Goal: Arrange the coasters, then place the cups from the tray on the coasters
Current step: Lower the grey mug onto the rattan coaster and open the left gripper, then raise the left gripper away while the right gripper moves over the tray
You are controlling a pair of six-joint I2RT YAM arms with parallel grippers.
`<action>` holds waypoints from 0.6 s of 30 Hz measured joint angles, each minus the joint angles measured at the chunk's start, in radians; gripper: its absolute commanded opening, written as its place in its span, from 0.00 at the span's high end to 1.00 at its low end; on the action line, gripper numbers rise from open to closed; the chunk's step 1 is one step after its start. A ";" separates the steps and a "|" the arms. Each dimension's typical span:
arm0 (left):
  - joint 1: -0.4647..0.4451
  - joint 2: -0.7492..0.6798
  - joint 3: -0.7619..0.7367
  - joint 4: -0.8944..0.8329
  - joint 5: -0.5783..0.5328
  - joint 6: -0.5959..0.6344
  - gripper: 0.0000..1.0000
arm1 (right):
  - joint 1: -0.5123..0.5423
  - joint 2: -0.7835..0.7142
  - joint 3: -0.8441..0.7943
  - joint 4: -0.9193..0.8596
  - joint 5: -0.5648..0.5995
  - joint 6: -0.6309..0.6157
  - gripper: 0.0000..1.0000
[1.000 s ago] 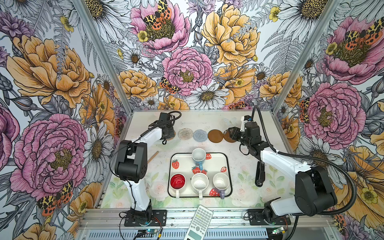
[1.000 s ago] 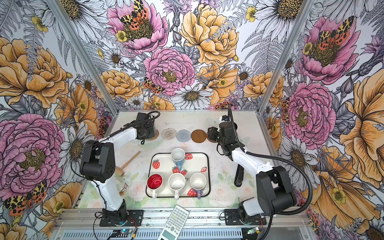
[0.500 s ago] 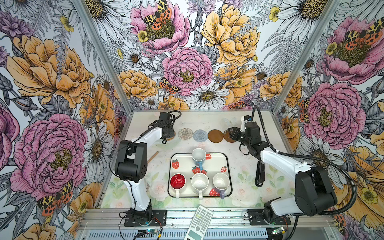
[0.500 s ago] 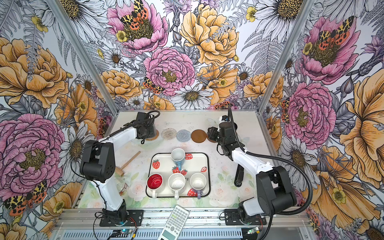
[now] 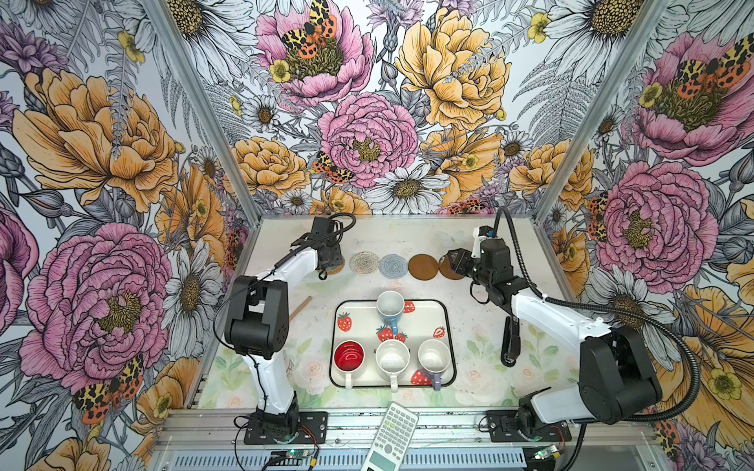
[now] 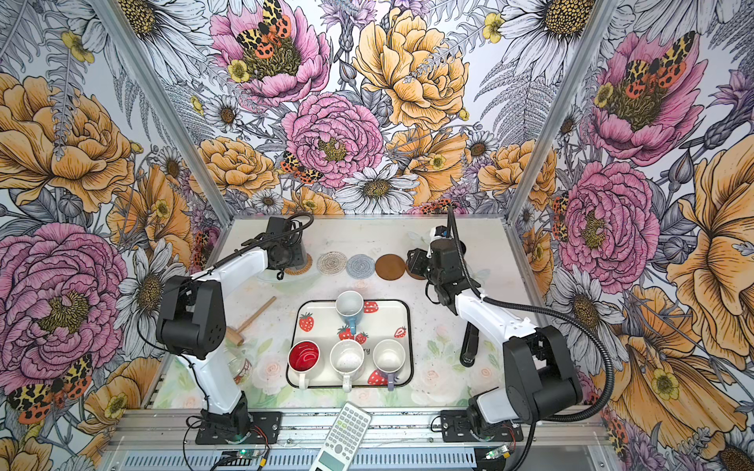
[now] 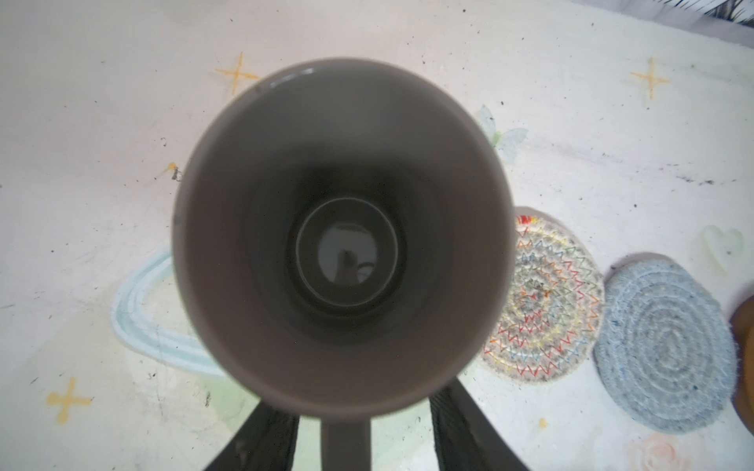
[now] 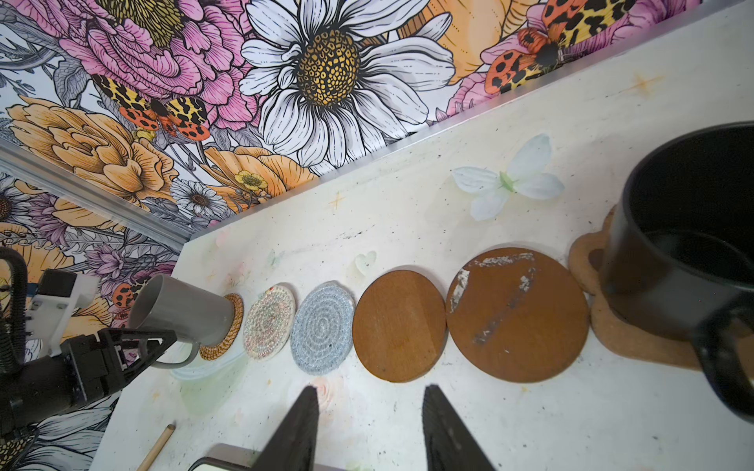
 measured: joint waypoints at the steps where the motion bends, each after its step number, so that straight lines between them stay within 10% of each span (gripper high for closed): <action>1: -0.001 -0.014 0.000 0.000 0.000 0.000 0.47 | 0.000 0.000 0.000 0.000 0.000 0.000 0.55; 18: -0.111 -0.360 -0.057 0.005 -0.081 0.001 0.41 | 0.000 0.000 0.004 -0.014 -0.008 0.000 0.54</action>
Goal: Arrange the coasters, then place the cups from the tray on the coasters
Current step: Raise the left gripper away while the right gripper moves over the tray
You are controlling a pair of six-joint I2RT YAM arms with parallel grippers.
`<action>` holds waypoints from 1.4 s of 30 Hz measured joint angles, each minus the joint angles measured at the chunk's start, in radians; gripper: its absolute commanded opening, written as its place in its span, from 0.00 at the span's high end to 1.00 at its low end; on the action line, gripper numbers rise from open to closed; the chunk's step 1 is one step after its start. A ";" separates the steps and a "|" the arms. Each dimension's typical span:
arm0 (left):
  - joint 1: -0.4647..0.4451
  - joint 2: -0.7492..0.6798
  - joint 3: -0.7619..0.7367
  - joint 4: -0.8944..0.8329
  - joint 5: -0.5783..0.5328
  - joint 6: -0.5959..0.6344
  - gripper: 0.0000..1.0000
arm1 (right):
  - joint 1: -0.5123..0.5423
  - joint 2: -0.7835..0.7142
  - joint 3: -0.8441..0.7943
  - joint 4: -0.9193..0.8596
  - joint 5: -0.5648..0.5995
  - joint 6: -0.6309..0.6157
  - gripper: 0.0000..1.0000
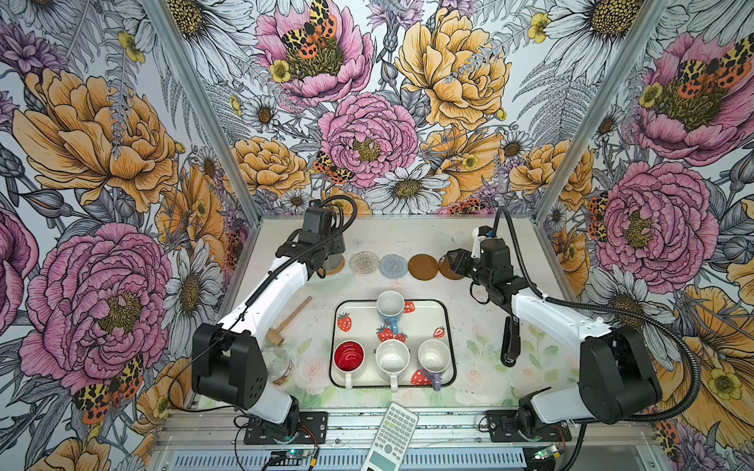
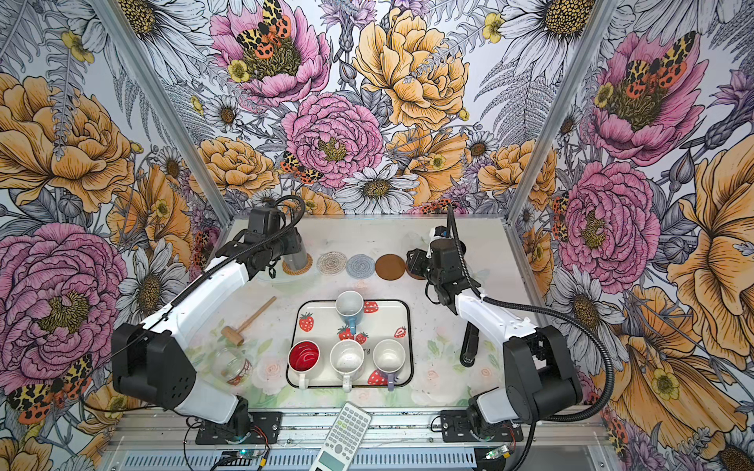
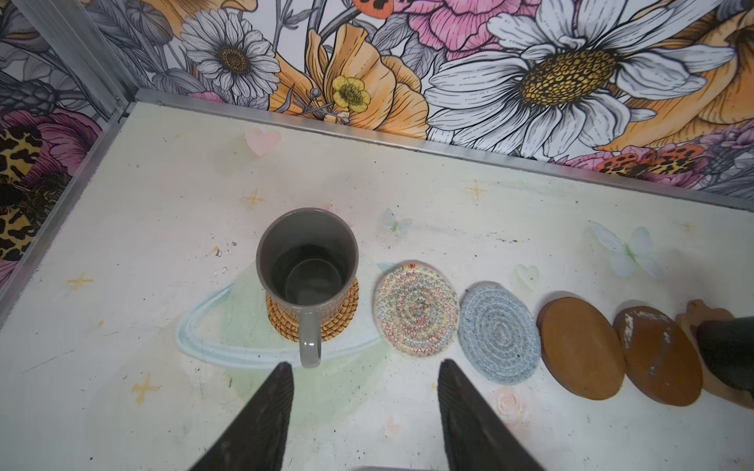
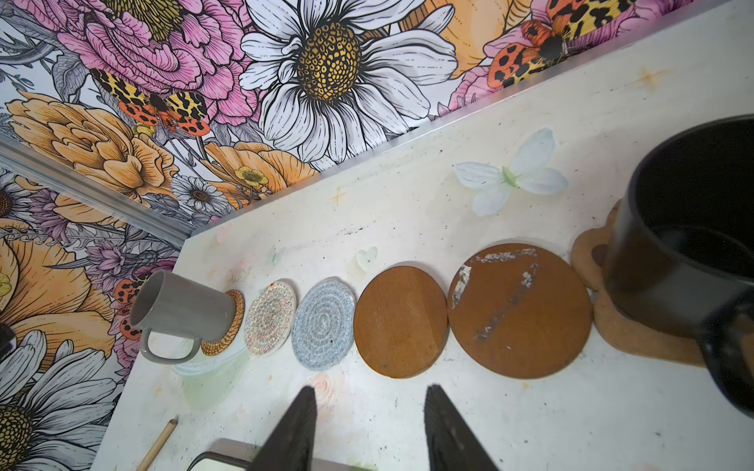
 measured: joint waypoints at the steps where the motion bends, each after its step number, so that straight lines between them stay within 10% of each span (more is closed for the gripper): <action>1: -0.009 -0.020 -0.007 -0.001 -0.004 0.000 0.40 | 0.000 0.000 0.000 -0.002 0.000 0.000 0.54; 22: -0.267 -0.302 -0.190 0.076 -0.036 -0.104 0.38 | 0.050 -0.197 0.050 -0.192 -0.026 -0.073 0.51; 42: -0.270 -0.439 -0.366 0.242 0.018 -0.103 0.37 | 0.223 -0.429 0.055 -0.608 -0.032 -0.152 0.54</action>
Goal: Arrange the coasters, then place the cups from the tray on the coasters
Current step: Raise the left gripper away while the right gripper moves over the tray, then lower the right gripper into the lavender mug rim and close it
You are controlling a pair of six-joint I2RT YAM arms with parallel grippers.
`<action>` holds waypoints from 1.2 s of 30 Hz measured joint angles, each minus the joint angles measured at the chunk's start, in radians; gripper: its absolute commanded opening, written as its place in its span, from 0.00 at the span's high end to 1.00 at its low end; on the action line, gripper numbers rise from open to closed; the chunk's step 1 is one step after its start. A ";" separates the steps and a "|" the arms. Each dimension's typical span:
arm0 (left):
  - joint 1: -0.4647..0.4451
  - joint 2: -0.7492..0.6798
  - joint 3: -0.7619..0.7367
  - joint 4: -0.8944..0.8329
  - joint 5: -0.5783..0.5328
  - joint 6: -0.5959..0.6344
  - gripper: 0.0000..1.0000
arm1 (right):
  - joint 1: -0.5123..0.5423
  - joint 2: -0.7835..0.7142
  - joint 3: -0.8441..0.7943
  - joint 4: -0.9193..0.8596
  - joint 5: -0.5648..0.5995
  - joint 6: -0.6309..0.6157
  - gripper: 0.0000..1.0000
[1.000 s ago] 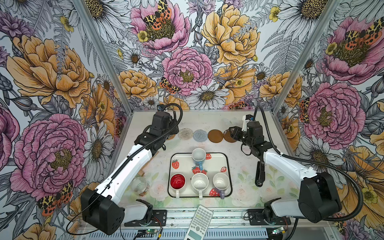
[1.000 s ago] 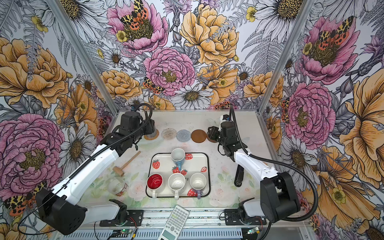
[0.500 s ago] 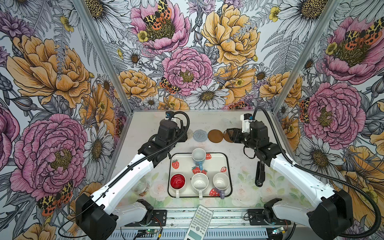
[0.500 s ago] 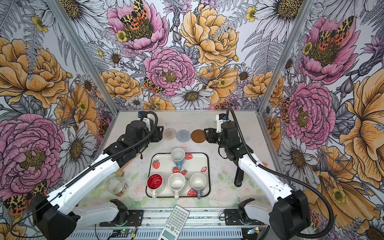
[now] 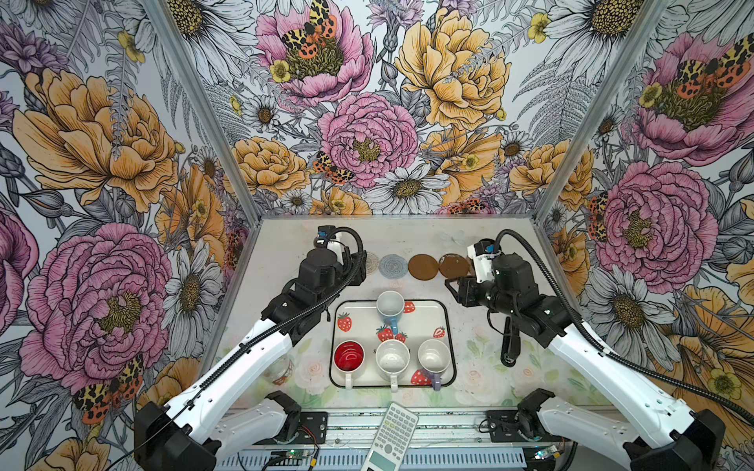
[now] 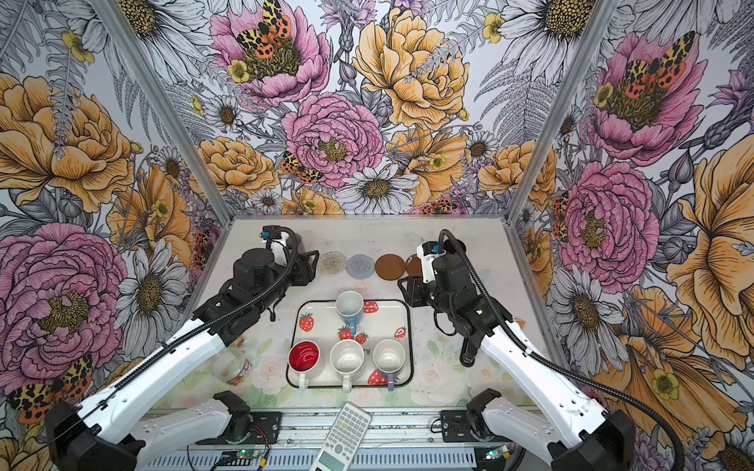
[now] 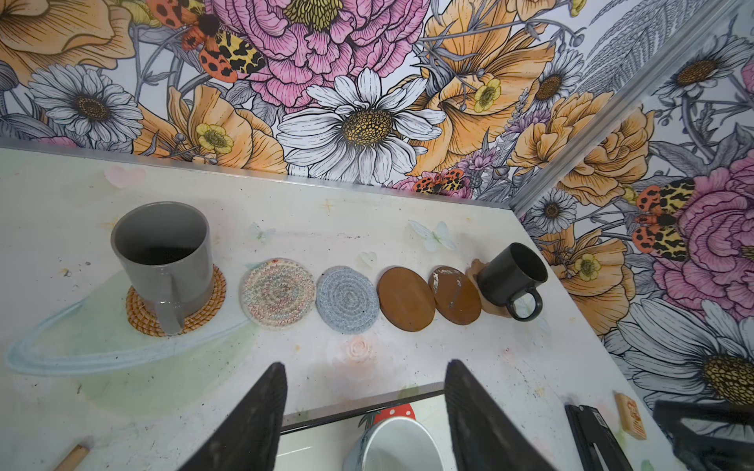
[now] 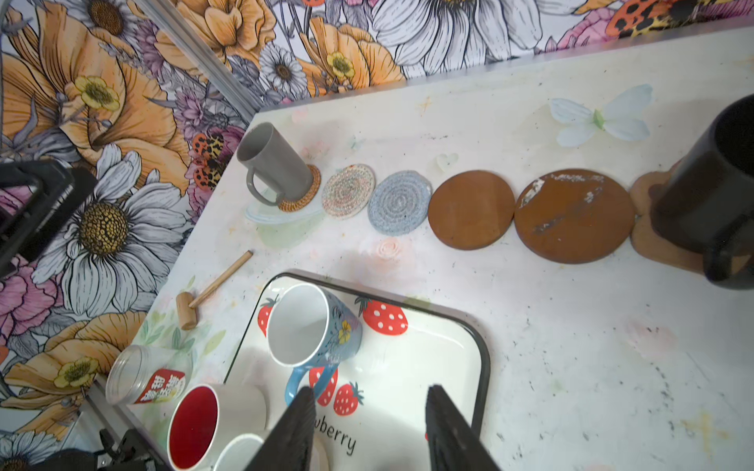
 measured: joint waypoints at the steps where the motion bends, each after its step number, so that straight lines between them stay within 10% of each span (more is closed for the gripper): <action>1: 0.000 -0.004 -0.004 0.006 0.002 0.000 0.37 | 0.011 -0.006 0.000 -0.024 0.008 0.001 0.54; 36: 0.009 -0.046 -0.063 0.035 0.030 -0.001 0.36 | 0.779 0.019 -0.005 -0.557 0.378 0.504 0.49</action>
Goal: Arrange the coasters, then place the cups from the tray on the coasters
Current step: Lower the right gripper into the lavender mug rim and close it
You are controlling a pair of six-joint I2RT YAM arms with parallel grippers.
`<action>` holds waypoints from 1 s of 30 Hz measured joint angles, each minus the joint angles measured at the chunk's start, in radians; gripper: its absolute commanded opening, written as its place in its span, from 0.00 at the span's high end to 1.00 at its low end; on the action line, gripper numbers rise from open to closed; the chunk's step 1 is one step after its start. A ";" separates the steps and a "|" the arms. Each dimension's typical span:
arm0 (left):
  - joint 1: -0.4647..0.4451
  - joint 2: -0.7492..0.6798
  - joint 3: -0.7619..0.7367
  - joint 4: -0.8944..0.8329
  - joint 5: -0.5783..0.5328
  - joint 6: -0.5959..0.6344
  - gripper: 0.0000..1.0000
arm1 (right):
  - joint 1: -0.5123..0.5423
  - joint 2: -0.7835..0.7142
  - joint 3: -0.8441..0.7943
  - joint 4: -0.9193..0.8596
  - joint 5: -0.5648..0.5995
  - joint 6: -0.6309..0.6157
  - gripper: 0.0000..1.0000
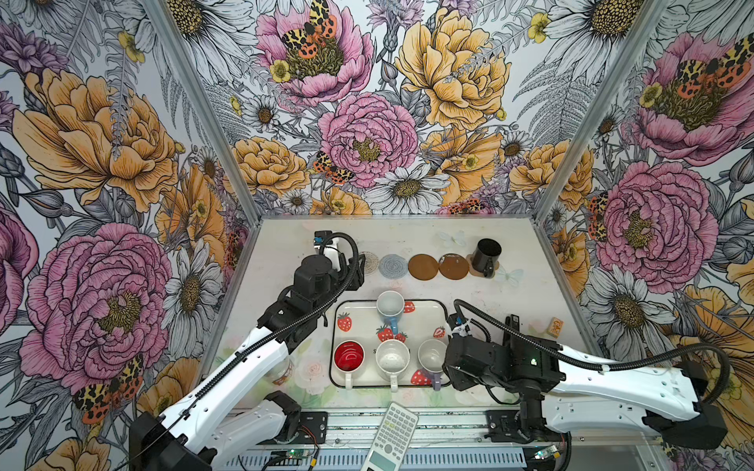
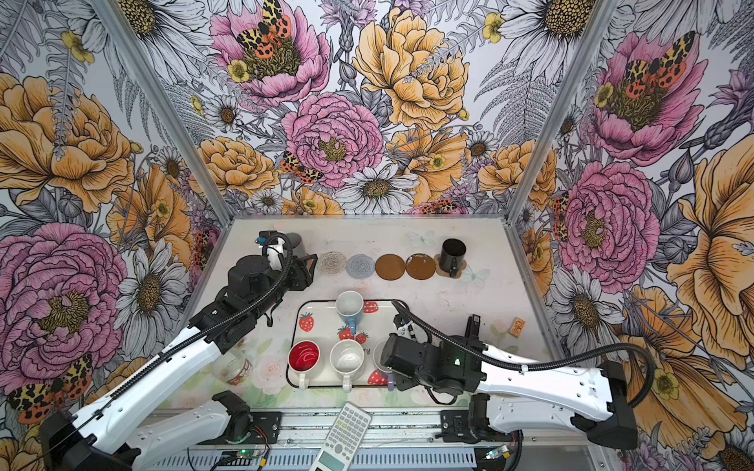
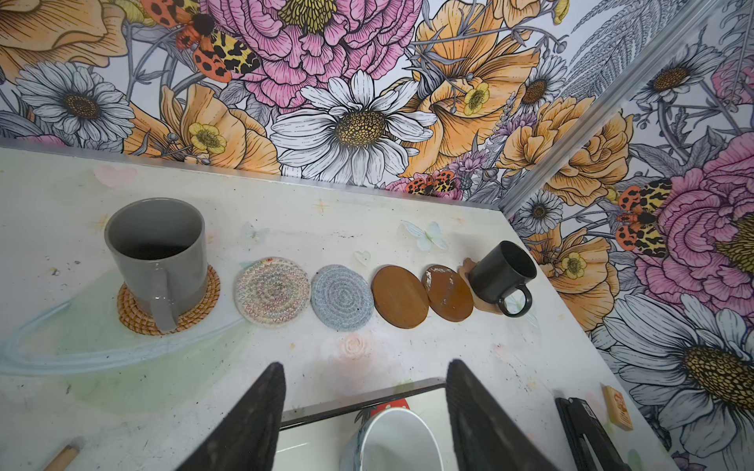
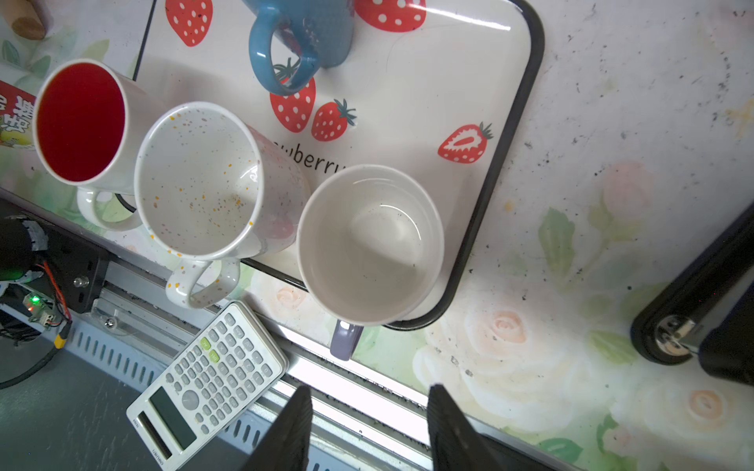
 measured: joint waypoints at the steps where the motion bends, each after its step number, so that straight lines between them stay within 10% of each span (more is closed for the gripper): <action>1: 0.000 0.000 0.000 0.000 0.003 0.000 0.36 | 0.016 0.013 -0.005 0.000 0.004 0.018 0.48; 30: 0.012 -0.022 -0.019 0.007 0.014 -0.007 0.35 | 0.162 0.177 -0.112 0.154 0.087 0.288 0.27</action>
